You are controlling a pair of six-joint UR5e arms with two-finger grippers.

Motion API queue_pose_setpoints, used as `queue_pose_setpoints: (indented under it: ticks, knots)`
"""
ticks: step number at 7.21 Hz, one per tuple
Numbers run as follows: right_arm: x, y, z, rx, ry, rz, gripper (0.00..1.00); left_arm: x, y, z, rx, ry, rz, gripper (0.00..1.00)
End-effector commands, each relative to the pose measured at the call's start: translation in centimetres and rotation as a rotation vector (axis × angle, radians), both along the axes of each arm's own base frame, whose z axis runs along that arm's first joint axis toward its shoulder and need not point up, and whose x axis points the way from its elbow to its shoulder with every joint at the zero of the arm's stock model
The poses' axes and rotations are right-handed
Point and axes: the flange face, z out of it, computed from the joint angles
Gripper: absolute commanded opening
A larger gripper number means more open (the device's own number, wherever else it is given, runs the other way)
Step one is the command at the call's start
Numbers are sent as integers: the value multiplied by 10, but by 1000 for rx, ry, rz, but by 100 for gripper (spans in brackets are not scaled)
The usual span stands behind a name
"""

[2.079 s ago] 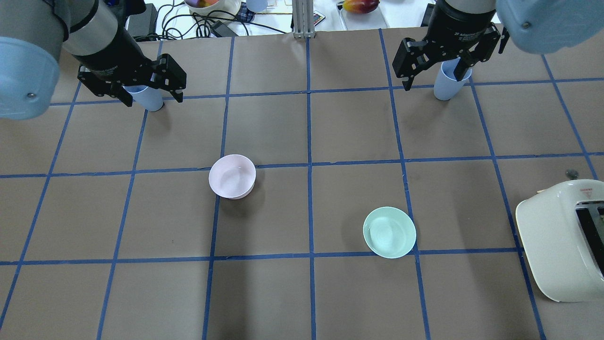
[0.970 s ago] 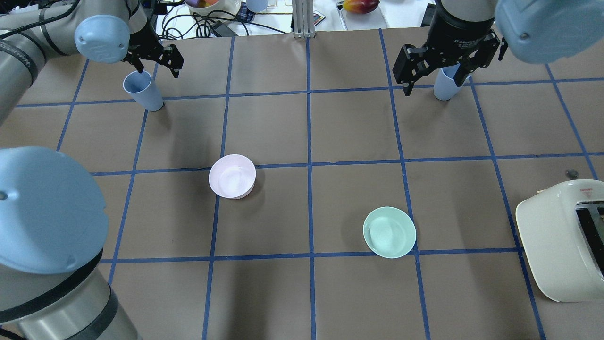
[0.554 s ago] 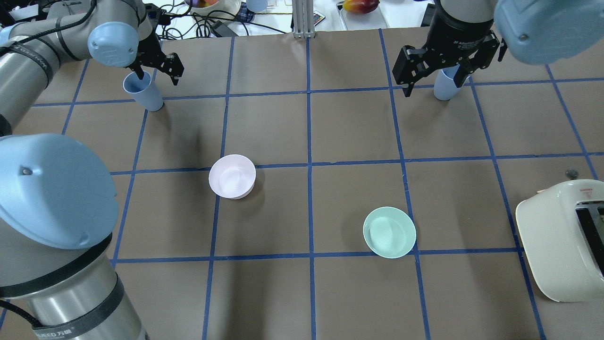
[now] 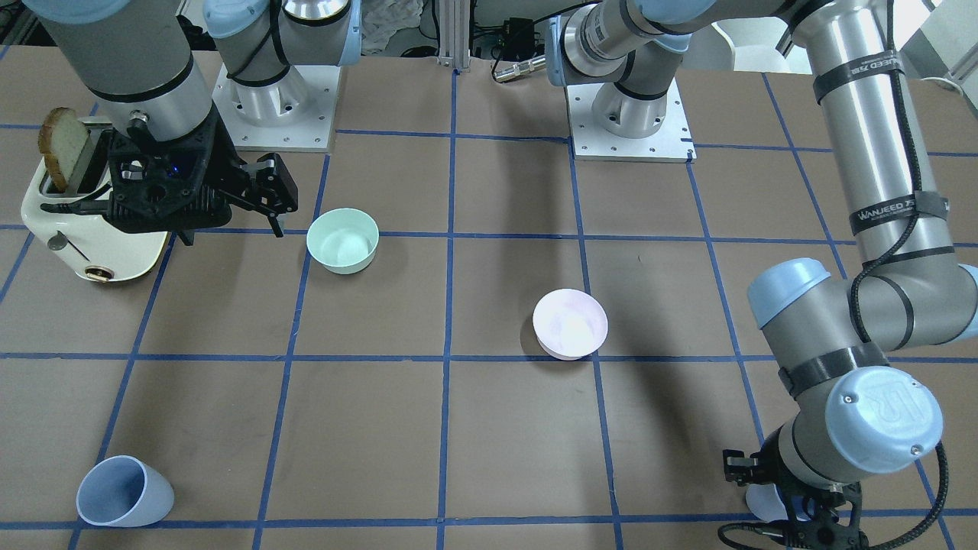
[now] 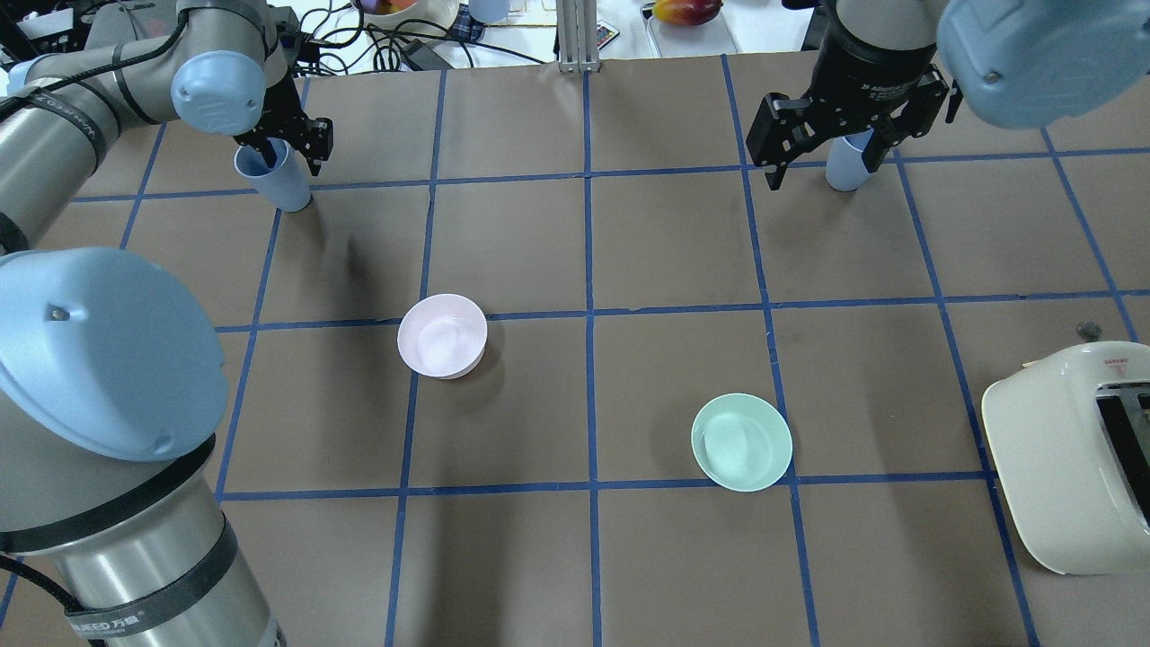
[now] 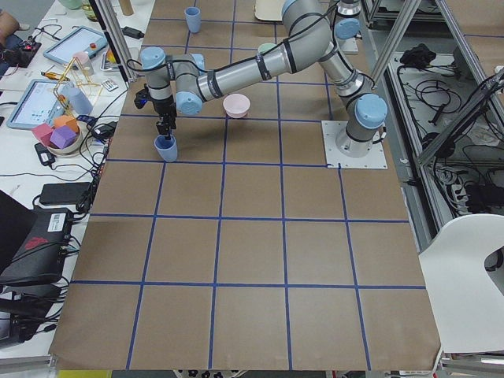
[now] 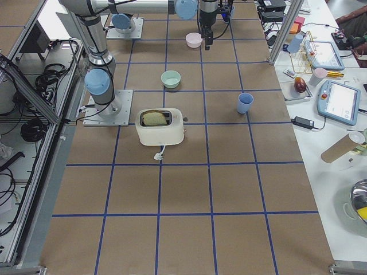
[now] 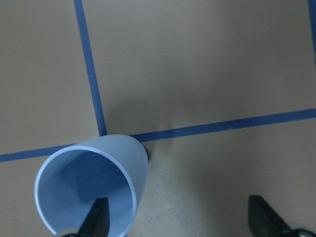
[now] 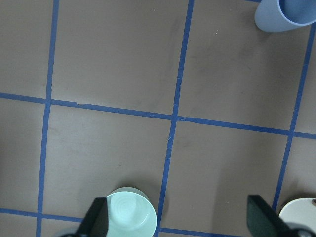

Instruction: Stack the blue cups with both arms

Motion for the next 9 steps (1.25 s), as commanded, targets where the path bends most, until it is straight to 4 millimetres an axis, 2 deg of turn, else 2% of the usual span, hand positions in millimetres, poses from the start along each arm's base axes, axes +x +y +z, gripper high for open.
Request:
queue_pose_setpoints:
  ticks: [1,2,3,5,6,7,8,9]
  knots:
    - [0,0,-1,1,1,1,100,0,3,-7,8,-4,-4,0]
    - [0,0,-1,3,1,0,100,0,2,-2,-2,-4,-4,0]
    - [0,0,-1,1,1,0,100,-1,4,21,-21,-7,-6,0]
    - [0,0,-1,1,1,1,100,-37,11,56,-64,2,-44,0]
    - [0,0,-2,3,2,1,100,-92,20,70,-80,25,-108,0]
    - [0,0,-1,1,2,3,100,-156,34,81,-88,33,-179,0]
    - [0,0,-2,3,4,3,100,-206,43,78,-98,46,-160,0]
    - [0,0,-2,4,4,3,100,-255,55,68,-119,83,-54,0]
